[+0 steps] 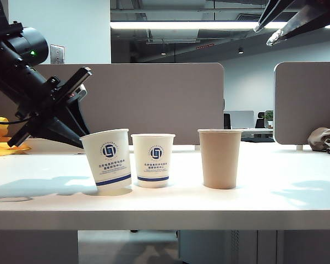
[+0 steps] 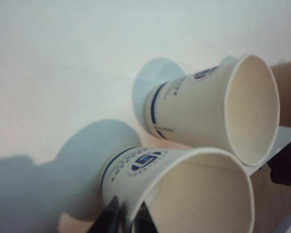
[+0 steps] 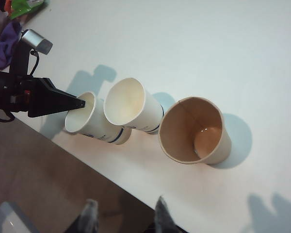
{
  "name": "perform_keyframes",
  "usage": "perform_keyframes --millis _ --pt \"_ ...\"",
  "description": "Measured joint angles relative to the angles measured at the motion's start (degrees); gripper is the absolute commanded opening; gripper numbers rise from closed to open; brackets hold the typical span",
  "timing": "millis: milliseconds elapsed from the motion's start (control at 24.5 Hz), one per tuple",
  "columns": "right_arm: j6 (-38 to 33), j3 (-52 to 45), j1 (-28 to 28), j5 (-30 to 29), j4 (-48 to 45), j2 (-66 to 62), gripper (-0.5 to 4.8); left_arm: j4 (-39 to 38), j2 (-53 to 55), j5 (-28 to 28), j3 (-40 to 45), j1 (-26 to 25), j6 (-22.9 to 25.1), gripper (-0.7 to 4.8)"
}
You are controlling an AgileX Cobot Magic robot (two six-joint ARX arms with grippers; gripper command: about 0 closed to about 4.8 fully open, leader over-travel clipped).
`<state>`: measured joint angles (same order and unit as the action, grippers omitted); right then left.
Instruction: Pick up all the paper cups on the table one by one and stack them together.
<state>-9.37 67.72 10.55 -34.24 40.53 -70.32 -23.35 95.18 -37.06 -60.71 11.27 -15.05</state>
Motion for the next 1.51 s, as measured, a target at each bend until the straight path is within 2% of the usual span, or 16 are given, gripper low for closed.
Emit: perform_keyframes --millis 41,285,407,530,693,815,1019,1385,1508 --pt "0.0 0.0 0.0 0.0 0.1 0.0 1.58 0.0 0.0 0.0 0.0 0.3 0.0 -0.08" --pt "0.0 0.0 0.0 0.0 0.1 0.0 1.58 -1.2 0.0 0.0 -0.7 0.2 0.0 -0.06" --pt "0.0 0.0 0.0 0.0 0.1 0.0 1.58 -6.9 0.1 0.0 -2.8 0.2 1.6 -0.06" --pt "0.3 0.0 0.0 0.0 0.1 0.0 1.58 -17.1 0.1 0.2 -10.1 0.4 6.1 -0.06" --pt "0.8 0.0 0.0 0.0 0.1 0.0 1.58 -23.4 -3.1 0.2 -21.9 1.8 6.8 -0.06" --pt "0.9 0.0 0.0 0.0 0.1 0.0 1.58 -20.9 -3.9 0.1 -29.4 6.3 4.2 -0.06" --pt "1.1 0.0 0.0 -0.1 0.0 0.1 1.58 -11.9 -2.5 3.1 -30.4 13.4 -1.6 -0.06" --pt "1.2 0.1 -0.2 0.0 -1.9 4.7 1.58 -8.4 7.5 5.2 -30.2 17.9 -4.5 -0.06" --pt "1.3 0.2 -0.9 0.0 -2.1 6.2 1.58 -3.3 7.6 5.2 -30.4 18.4 -5.7 -0.06"
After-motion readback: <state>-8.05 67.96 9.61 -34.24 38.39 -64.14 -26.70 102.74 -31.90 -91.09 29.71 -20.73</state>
